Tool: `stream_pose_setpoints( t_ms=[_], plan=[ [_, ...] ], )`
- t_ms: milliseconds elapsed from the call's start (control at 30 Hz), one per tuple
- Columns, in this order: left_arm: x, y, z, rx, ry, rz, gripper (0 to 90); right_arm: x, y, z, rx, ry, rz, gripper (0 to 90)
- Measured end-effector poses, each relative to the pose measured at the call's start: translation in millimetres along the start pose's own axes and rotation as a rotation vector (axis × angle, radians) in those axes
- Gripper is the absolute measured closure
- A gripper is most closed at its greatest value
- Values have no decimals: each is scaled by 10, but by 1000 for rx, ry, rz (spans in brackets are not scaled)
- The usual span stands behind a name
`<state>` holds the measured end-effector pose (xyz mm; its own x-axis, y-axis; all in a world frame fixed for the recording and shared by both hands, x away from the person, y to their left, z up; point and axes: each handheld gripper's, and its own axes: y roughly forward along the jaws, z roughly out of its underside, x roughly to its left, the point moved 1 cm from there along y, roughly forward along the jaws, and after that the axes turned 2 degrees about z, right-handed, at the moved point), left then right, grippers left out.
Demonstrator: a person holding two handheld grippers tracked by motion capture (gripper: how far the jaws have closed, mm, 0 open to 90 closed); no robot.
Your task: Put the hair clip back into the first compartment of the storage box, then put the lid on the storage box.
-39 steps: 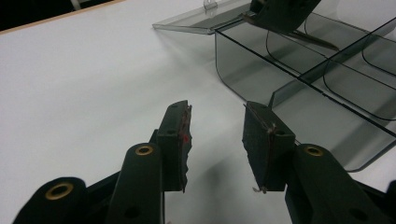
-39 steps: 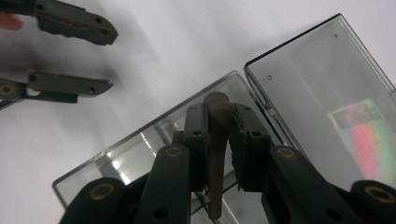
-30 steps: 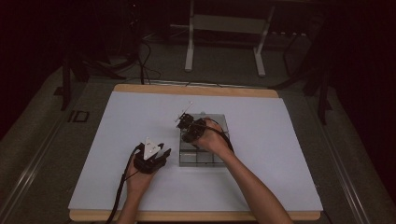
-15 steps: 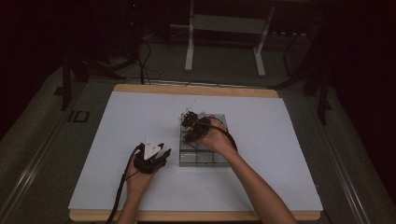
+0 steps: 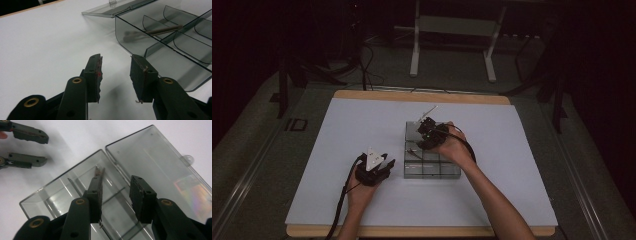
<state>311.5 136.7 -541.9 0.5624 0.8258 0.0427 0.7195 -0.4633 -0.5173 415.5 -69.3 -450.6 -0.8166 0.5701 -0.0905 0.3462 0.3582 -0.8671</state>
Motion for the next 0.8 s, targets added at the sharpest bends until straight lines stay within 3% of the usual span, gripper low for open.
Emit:
stream_pose_setpoints(
  t_ms=[800],
  plan=[
    [1, -1, -1, 1, -3, -6, 609, -380, -222, 338, -63, 82, 64, 580]
  ],
)
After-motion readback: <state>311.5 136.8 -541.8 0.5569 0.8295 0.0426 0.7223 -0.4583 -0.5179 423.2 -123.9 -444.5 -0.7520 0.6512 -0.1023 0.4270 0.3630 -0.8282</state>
